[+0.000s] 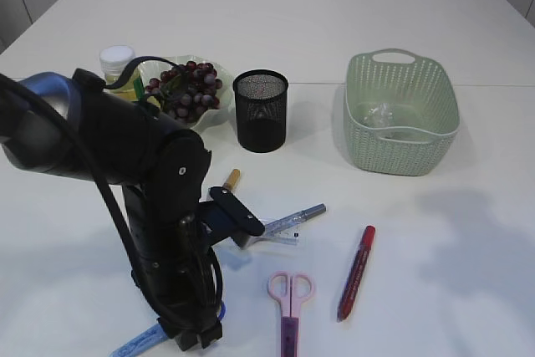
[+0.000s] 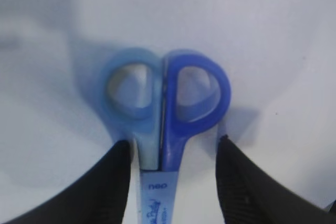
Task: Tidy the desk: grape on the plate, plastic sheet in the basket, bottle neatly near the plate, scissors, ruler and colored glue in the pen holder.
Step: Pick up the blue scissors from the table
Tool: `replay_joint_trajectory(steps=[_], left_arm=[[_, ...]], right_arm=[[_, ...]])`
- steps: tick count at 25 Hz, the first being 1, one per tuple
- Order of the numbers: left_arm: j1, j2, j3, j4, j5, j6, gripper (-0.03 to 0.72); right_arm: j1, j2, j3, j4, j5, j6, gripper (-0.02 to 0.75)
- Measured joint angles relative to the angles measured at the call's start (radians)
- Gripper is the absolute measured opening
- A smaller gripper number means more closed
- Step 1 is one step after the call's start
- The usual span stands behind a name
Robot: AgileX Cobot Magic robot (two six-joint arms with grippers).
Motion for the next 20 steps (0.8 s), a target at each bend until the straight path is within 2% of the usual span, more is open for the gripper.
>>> replay_joint_trajectory(steps=[20], left_arm=[[0.0,-0.018,0.052,-0.009,-0.084,-0.01,0.367]], right_arm=[[0.0,0.0,0.0,-0.01,0.0,0.0,0.524]])
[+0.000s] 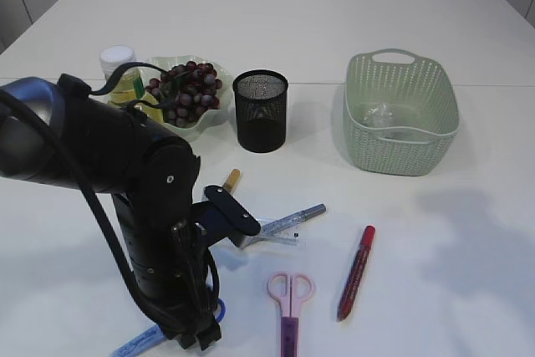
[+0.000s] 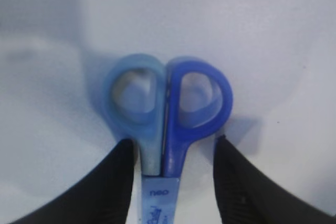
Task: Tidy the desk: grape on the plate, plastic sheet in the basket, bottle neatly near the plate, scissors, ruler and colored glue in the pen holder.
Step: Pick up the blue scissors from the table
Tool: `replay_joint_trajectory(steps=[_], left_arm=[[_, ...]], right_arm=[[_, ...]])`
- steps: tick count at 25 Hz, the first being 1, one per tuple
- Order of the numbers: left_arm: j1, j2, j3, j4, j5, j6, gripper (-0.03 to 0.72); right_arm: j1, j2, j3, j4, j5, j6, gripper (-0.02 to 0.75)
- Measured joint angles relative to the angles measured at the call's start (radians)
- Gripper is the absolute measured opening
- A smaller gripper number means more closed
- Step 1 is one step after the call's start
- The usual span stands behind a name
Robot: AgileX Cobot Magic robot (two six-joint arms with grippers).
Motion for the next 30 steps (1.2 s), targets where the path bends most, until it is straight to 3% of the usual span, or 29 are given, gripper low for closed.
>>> replay_joint_trajectory(steps=[4,10,30], left_arm=[[0.0,0.0,0.0,0.0,0.0,0.0,0.356],[0.0,0.0,0.0,0.013,-0.002,0.0,0.273],[0.0,-0.014,0.055,0.006,-0.067,0.0,0.182]], right_arm=[[0.0,0.0,0.0,0.0,0.0,0.0,0.518],[0.0,0.0,0.0,0.0,0.0,0.0,0.521],[0.0,0.0,0.0,0.0,0.0,0.0,0.522]])
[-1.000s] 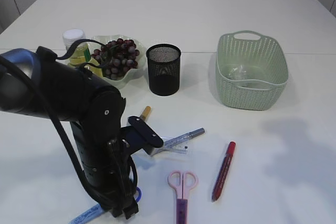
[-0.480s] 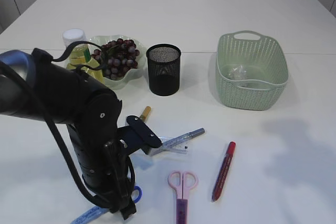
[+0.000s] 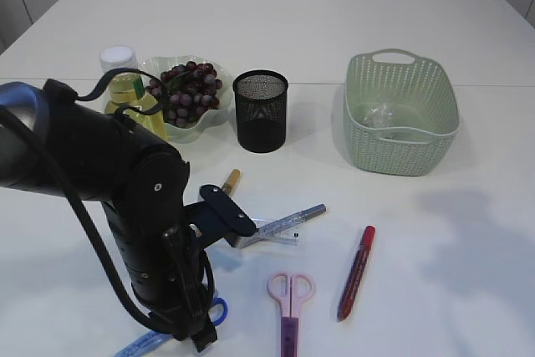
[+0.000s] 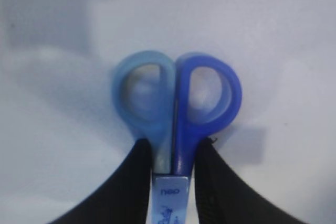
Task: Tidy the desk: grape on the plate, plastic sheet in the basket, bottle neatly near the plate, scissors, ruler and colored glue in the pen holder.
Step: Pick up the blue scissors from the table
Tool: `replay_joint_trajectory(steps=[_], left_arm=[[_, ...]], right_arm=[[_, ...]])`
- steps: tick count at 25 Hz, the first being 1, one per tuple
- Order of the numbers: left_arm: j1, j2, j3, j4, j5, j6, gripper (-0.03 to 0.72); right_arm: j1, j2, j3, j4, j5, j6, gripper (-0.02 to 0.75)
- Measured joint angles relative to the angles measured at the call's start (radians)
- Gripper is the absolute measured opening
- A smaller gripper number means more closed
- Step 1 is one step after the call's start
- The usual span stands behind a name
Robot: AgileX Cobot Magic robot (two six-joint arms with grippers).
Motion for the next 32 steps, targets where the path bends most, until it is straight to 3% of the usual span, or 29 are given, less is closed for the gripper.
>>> replay_joint_trajectory(steps=[27,32], left_arm=[[0.0,-0.042,0.023,-0.104,-0.003,-0.024,0.174],[0.027,-0.06,0.023,-0.112,-0.005,-0.045,0.174]], right_arm=[[0.0,0.0,0.0,0.0,-0.002,0.0,0.522],[0.0,0.0,0.0,0.0,-0.002,0.0,0.522]])
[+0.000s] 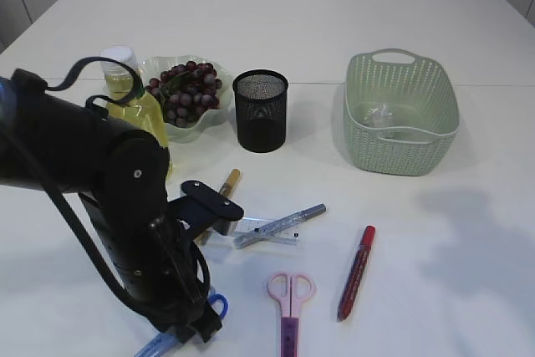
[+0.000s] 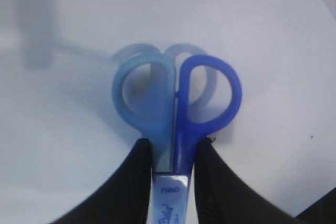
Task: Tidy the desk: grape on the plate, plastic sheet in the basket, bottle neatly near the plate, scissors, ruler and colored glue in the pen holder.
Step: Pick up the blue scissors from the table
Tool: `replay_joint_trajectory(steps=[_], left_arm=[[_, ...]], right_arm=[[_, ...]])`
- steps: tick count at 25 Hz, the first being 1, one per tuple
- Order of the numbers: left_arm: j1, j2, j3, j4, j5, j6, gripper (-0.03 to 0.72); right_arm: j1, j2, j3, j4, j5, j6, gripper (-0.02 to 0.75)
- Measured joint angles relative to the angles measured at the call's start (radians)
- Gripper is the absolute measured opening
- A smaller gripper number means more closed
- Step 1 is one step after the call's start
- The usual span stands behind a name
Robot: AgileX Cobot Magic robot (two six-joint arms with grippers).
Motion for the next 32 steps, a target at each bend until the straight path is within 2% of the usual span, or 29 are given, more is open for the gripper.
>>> replay_joint_trajectory(steps=[10,32], left_arm=[[0.018,-0.035,0.0,-0.015,-0.027,-0.004,0.174],[0.018,-0.137,0.002,-0.029,-0.284,-0.004,0.174]], right_arm=[[0.0,0.0,0.0,0.0,0.0,0.0,0.522],[0.0,0.0,0.0,0.0,0.0,-0.004,0.522]])
